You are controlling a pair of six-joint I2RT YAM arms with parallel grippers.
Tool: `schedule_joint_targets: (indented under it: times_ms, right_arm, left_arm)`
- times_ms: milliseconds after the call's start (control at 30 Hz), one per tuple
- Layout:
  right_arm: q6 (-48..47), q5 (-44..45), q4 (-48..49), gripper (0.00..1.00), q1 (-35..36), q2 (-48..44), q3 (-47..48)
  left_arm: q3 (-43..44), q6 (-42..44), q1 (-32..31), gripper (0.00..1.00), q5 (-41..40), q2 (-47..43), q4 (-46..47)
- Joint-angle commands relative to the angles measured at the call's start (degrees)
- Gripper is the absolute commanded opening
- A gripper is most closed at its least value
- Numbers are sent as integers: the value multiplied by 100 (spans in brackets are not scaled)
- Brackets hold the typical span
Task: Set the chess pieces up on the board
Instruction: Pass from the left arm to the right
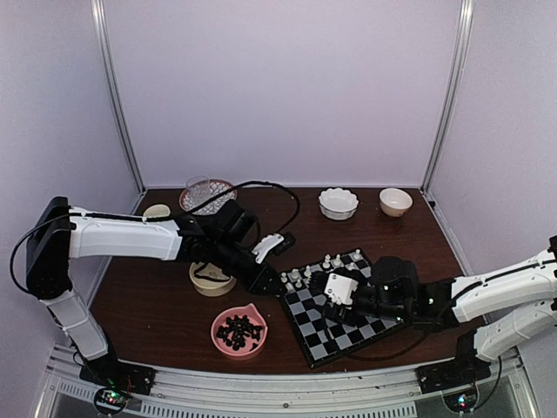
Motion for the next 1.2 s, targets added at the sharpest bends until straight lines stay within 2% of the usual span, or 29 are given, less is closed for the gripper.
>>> schedule_joint_targets:
  times_ms: [0, 400, 900, 1167]
  right_arm:
    - [-609, 667, -263, 62, 287, 354, 273]
    - [-1012, 1350, -426, 59, 665, 1054, 618]
    - [-1030, 1408, -622, 43, 776, 1447, 925]
    - [-1043, 1408, -825, 40, 805, 1615, 1071]
  left_arm:
    - [362, 142, -187, 0, 249, 353, -83]
    - [648, 164, -410, 0, 520, 740, -227]
    - [800, 150, -479, 0, 736, 965, -282]
    - [806, 158, -474, 0, 739, 981, -298]
